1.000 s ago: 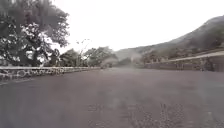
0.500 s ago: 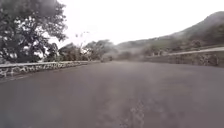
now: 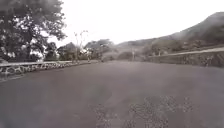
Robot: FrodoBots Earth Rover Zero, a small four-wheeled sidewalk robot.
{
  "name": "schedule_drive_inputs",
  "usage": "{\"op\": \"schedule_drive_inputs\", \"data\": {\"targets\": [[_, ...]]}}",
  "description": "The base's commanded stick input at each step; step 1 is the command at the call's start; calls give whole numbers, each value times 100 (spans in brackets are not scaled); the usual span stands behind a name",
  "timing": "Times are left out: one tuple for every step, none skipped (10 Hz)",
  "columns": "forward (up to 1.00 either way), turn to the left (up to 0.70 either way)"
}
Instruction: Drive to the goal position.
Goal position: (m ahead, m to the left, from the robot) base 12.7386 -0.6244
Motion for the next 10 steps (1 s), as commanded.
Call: {"op": "schedule_drive_inputs", "data": {"targets": [[70, 0], [70, 0], [70, 0], [70, 0], [70, 0], [70, 0], [70, 0], [70, 0], [70, 0], [70, 0]]}}
